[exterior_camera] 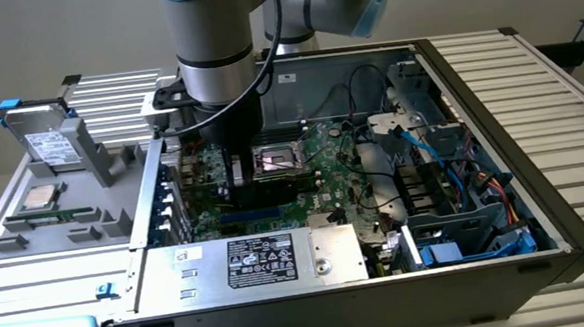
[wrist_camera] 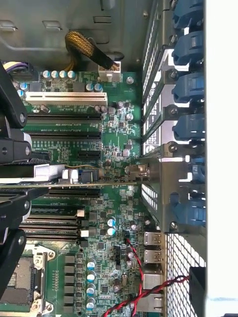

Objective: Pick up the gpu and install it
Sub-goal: 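Insert the gpu into the slot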

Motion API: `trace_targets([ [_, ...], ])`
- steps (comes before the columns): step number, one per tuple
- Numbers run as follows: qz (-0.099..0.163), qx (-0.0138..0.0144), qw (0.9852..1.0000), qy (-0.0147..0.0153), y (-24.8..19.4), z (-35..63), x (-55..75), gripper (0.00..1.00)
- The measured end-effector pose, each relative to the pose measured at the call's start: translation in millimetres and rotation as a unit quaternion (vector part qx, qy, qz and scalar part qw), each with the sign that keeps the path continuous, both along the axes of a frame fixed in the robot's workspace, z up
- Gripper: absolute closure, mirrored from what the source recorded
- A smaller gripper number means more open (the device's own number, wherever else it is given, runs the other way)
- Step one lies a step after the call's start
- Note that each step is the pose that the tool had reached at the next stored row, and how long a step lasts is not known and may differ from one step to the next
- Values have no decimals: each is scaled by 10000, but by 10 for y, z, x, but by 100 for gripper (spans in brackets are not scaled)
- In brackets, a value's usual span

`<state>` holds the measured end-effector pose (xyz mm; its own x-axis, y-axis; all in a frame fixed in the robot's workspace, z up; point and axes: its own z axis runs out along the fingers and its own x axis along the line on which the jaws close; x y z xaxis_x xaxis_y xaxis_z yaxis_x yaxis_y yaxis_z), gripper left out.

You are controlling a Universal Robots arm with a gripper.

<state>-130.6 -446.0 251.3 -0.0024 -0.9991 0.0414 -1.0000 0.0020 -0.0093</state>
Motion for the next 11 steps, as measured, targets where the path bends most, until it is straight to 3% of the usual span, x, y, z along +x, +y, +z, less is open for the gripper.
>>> trace_targets([
  [11, -18, 0, 10000, -6, 0, -11, -2, 71],
])
